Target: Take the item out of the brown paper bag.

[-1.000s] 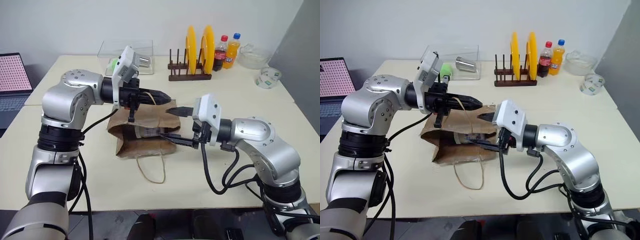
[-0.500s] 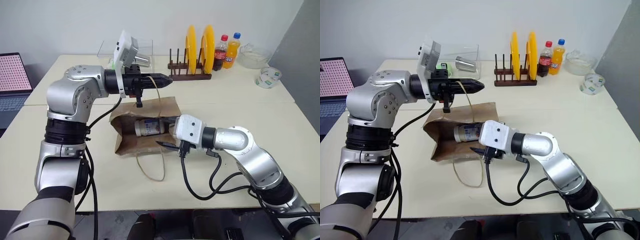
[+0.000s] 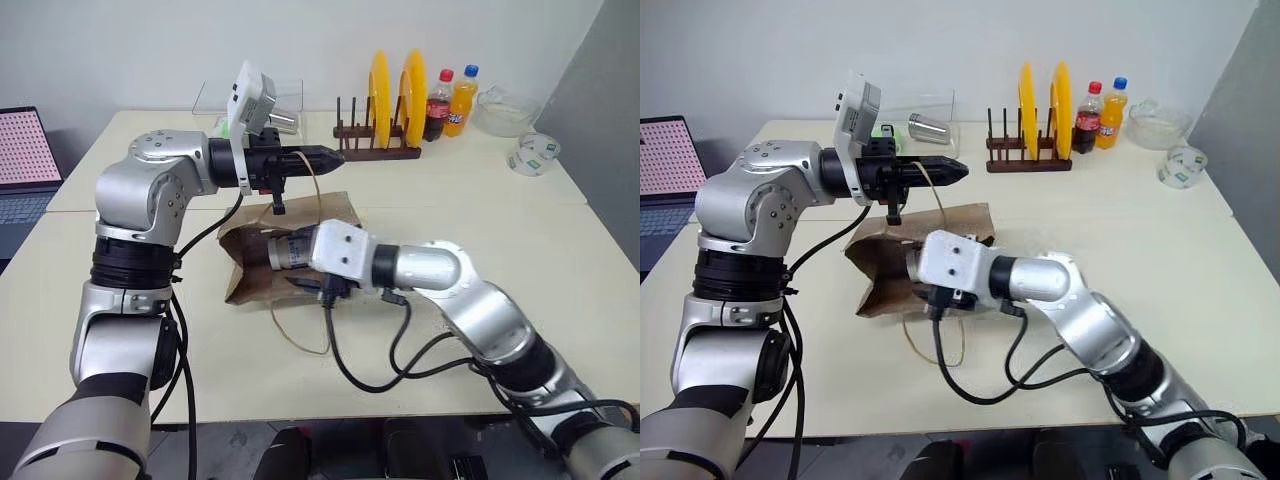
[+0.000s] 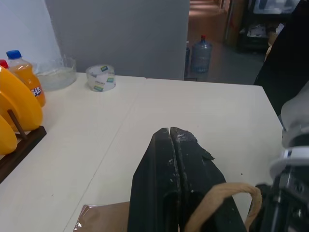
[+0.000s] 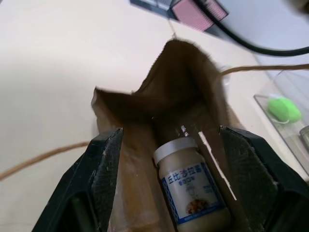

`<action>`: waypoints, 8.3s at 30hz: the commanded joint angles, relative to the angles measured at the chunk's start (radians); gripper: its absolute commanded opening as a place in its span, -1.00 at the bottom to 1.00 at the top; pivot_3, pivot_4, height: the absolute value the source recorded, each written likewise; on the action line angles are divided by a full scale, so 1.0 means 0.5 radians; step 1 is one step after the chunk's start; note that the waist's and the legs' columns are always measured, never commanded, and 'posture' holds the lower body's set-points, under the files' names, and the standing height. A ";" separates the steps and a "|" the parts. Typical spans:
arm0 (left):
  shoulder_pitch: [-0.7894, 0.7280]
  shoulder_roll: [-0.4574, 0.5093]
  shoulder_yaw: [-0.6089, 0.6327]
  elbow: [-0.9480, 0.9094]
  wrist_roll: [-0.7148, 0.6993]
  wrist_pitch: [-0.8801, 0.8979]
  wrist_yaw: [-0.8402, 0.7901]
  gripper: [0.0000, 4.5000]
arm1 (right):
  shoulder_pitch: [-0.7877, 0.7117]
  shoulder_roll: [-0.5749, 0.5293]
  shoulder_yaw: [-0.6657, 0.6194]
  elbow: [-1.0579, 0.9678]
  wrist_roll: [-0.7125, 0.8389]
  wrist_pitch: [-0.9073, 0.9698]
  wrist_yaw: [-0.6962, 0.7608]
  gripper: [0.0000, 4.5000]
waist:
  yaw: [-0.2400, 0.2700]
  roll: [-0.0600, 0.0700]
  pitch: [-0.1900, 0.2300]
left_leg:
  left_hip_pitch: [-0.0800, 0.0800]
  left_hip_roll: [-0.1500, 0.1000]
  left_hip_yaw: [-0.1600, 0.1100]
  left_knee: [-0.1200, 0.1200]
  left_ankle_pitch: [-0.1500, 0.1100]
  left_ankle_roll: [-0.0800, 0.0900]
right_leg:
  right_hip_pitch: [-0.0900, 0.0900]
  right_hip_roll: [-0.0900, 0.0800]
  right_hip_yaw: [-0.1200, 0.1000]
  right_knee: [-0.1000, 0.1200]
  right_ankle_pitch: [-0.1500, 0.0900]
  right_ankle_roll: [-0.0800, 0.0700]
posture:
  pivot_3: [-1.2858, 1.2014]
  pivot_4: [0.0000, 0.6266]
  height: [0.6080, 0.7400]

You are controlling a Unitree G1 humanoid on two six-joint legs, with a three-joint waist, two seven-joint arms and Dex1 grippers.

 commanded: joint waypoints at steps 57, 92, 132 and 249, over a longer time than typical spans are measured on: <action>-0.153 -0.024 0.035 0.448 0.232 -0.363 -0.076 -1.00 | 0.048 0.098 0.116 0.688 -1.155 -0.950 -0.078 -0.99 | -0.044 0.000 0.000 | -0.007 -0.001 0.000 0.004 0.003 -0.005 | -0.010 0.000 0.001 0.015 0.000 0.000 | 0.03 -0.52 1.00; -0.156 -0.162 0.029 0.385 0.213 -0.311 0.024 -1.00 | -0.174 0.179 0.183 0.272 -1.348 -0.500 0.510 0.34 | -0.042 0.000 0.000 | -0.006 -0.001 -0.002 0.005 0.003 -0.005 | -0.010 0.000 0.000 0.016 0.000 0.000 | 0.03 -0.52 1.00; -0.210 -0.136 0.070 0.469 0.226 -0.335 -0.014 -1.00 | -0.484 0.385 0.346 1.622 -1.487 -0.964 -0.053 0.34 | -0.047 0.000 0.000 | -0.005 -0.001 -0.003 0.005 0.004 -0.006 | -0.010 0.000 0.000 0.017 0.000 0.000 | 0.03 -0.52 1.00; -0.289 -0.160 0.120 0.809 0.279 -0.160 0.098 -1.00 | 0.482 -0.966 -1.029 0.547 -0.360 -0.777 0.052 0.34 | -0.038 0.000 0.001 | -0.010 -0.004 0.001 0.004 0.002 -0.002 | -0.011 -0.001 0.001 0.016 0.000 0.000 | 0.03 -0.52 1.00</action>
